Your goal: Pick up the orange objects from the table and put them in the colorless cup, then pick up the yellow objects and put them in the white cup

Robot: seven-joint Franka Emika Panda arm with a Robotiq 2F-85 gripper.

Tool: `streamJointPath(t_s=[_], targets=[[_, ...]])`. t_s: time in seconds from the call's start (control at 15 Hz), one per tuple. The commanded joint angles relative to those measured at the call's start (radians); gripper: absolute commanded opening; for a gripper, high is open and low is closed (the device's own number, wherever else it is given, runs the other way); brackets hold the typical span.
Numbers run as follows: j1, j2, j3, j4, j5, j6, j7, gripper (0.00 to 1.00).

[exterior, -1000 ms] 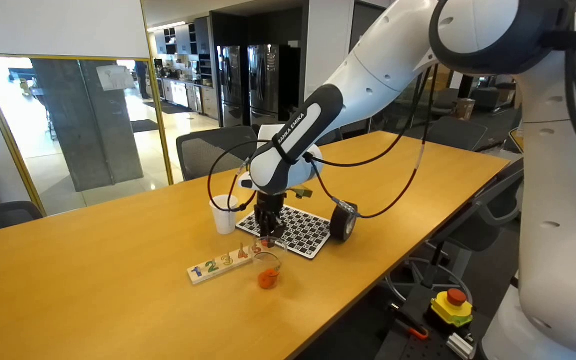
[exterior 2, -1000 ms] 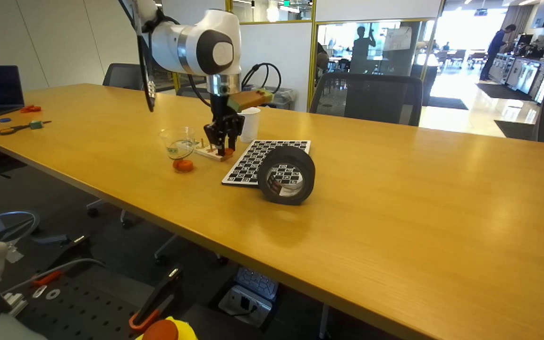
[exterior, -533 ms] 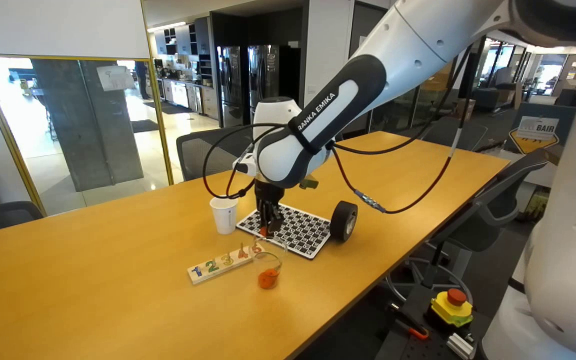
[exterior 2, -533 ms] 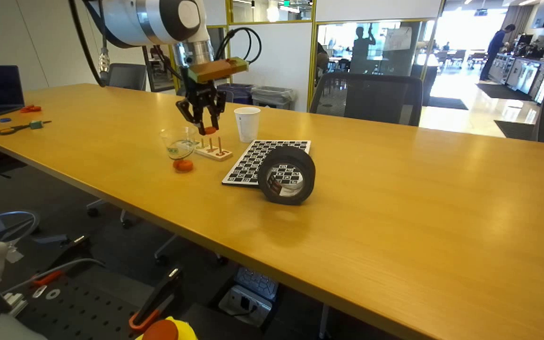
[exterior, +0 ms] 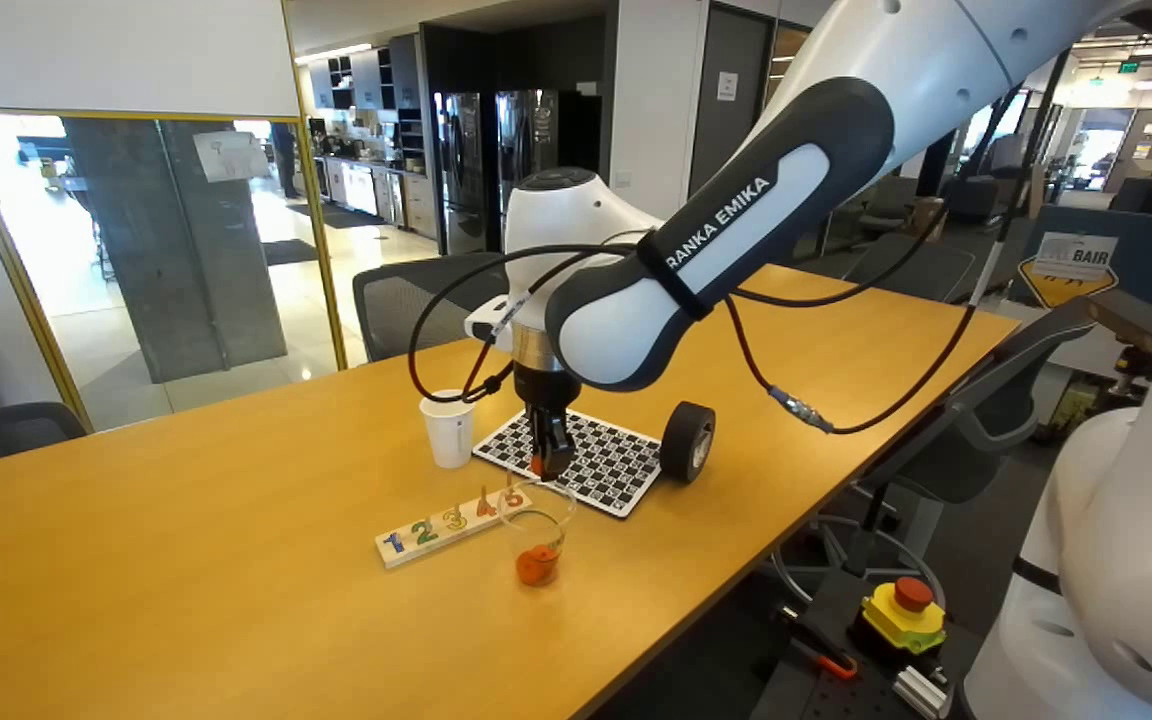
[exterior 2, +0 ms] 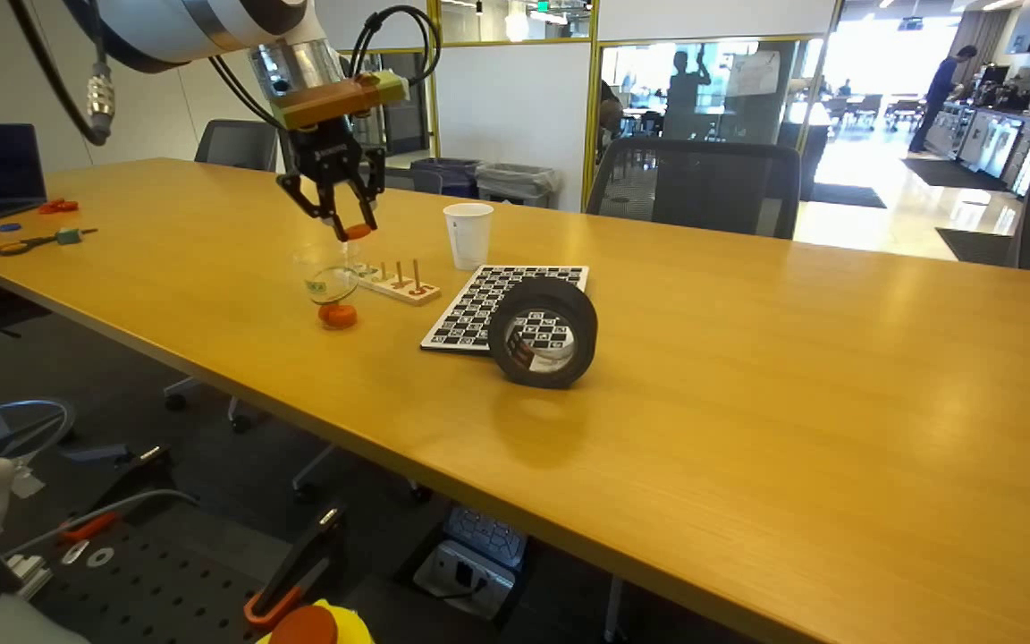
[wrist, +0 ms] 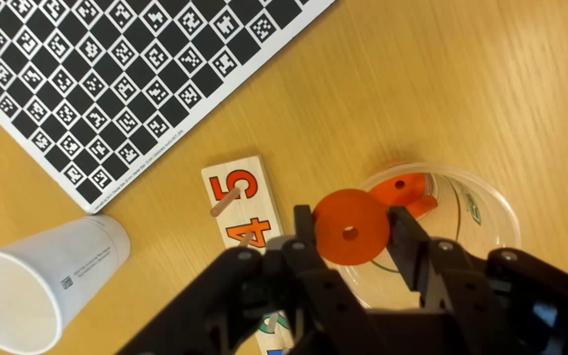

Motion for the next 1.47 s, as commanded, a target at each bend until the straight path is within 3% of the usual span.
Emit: streamJointPath(t_s=[0.0, 0.8, 0.87, 0.93, 1.07, 1.27, 1.4], targets=[[0.027, -0.076, 0.001, -0.05, -0.019, -0.018, 0.064, 0.22], [0.077, -0.059, -0.022, -0.061, 0.107, 0.023, -0.039, 0.22], [0.077, -0.057, -0.023, -0.059, 0.121, 0.016, -0.047, 0.25], [0.076, -0.055, -0.023, -0.056, 0.13, 0.008, -0.055, 0.66], [0.075, -0.053, -0.025, -0.052, 0.15, 0.003, -0.07, 0.72], [0.066, -0.059, -0.027, -0.045, 0.142, -0.018, -0.053, 0.95], [0.038, -0.087, -0.015, -0.043, 0.057, -0.051, 0.084, 1.0]])
